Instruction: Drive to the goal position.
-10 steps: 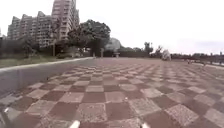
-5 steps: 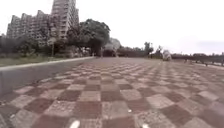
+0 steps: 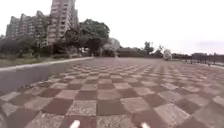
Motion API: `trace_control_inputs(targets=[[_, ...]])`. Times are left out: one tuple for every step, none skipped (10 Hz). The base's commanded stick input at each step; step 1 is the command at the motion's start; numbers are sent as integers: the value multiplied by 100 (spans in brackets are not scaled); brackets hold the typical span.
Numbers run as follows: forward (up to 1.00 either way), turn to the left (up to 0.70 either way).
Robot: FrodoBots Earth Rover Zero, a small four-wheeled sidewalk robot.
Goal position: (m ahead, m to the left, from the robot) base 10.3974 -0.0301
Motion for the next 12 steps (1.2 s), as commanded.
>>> trace_control_inputs(targets=[[70,0],[70,0],[70,0],[70,0],[70,0],[70,0],[70,0],[70,0],[70,0],[70,0],[70,0],[70,0]])
